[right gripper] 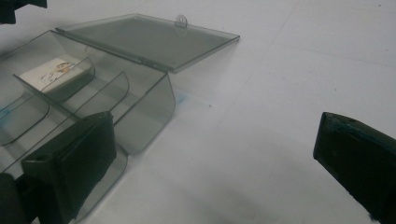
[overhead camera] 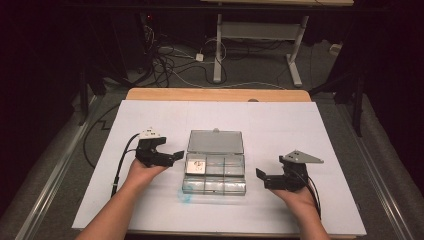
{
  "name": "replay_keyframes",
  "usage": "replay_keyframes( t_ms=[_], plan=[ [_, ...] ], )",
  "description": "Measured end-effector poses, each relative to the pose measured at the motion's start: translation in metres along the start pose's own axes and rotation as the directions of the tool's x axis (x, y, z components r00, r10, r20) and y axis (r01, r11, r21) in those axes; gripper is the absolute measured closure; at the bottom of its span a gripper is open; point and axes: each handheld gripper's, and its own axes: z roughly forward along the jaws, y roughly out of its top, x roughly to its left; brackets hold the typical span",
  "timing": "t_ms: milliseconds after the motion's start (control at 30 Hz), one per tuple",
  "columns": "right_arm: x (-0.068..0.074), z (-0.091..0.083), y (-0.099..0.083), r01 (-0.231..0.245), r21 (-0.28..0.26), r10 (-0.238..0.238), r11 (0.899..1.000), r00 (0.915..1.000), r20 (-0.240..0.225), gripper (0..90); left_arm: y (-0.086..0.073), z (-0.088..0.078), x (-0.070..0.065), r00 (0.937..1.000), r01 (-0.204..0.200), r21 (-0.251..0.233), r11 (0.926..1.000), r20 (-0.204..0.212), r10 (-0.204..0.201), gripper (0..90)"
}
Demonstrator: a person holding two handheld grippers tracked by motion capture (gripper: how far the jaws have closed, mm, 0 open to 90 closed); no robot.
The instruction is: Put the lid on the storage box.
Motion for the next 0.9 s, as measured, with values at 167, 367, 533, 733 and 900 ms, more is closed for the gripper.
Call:
replay_keyframes(
  t_ms=[167,367,533,733,900],
  plan=[
    [0.001,0.013,0.017,-0.006,0.005,0.006,1.000,1.0000,-0.006,0.0,0.004,0.007,0.003,0.9995,0.032,0.001,0.9995,0.000,-0.032,0.0],
    [0.005,0.035,0.033,-0.013,0.021,0.013,1.000,0.9996,-0.026,0.0,0.008,0.023,0.003,0.9978,0.059,0.015,0.9981,0.029,-0.060,0.0],
    [0.007,0.057,0.046,-0.037,0.040,0.039,0.999,0.9987,-0.032,0.8,0.018,0.034,0.004,0.9973,0.066,0.027,0.9974,0.031,-0.067,0.0],
    [0.010,0.081,0.057,-0.057,0.080,0.060,0.995,0.9973,-0.043,3.4,0.026,0.046,0.005,0.9979,0.060,0.054,0.9967,0.022,-0.061,0.0],
    [0.008,0.096,0.060,-0.112,0.109,0.121,0.988,0.9898,-0.076,6.8,0.026,0.053,0.009,0.9970,0.069,0.078,0.9946,0.030,-0.072,0.0]
  ],
)
